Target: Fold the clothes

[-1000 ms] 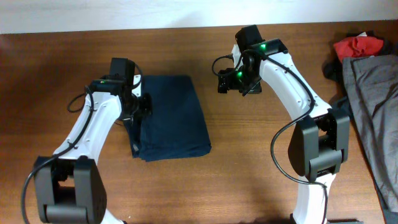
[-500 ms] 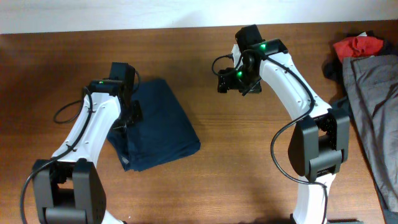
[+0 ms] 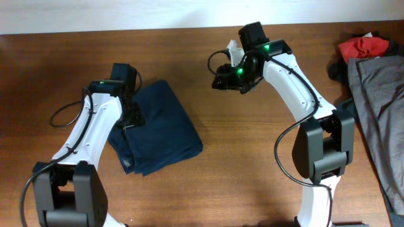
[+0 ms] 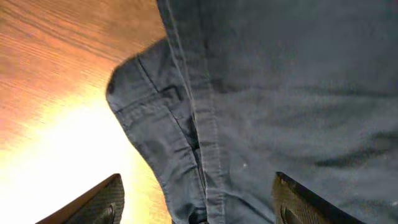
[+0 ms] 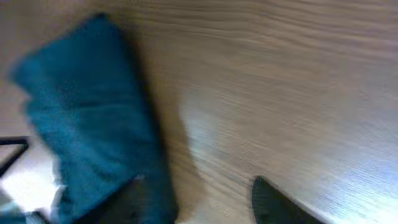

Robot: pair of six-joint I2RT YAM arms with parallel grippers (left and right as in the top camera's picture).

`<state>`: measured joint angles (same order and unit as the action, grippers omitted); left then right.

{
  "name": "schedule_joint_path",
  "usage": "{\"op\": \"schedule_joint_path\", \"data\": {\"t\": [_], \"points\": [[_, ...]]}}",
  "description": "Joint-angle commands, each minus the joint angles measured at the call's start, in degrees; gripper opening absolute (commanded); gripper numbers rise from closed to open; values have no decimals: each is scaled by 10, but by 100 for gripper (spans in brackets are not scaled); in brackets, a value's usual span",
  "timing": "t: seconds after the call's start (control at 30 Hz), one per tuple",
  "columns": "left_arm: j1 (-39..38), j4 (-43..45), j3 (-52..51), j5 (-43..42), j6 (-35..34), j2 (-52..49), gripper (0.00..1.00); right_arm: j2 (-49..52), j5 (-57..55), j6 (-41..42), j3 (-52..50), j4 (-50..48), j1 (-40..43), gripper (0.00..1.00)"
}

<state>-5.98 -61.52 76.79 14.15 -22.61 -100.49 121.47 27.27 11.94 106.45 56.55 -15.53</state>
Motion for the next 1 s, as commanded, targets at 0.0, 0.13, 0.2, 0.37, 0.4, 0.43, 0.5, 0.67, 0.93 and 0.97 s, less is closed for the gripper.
{"op": "schedule_joint_path", "data": {"t": [0.0,0.13,0.2,0.37,0.4,0.43,0.5,0.67,0.93,0.97], "points": [[2,0,34,24,-37,19,76,9,107,-16,-3,-16,-31,44],[7,6,37,24,-38,19,99,9,106,-16,-3,-26,-90,25],[15,6,37,27,-47,19,99,10,89,12,-3,-37,-117,18],[60,-3,37,26,-80,19,99,35,51,88,-3,-79,-171,6],[76,-5,37,17,-80,19,99,47,51,96,-3,-87,-179,4],[86,-6,37,10,-80,19,99,55,51,98,-3,-91,-183,4],[103,-7,37,-1,-80,19,99,70,52,99,-3,-95,-186,4],[127,-6,37,-15,-80,18,99,106,62,101,-3,-99,-187,4],[126,-3,37,-15,-80,18,99,144,81,128,-3,-106,-186,4],[126,-3,37,-15,-80,18,99,146,83,128,-3,-107,-186,4]]}}
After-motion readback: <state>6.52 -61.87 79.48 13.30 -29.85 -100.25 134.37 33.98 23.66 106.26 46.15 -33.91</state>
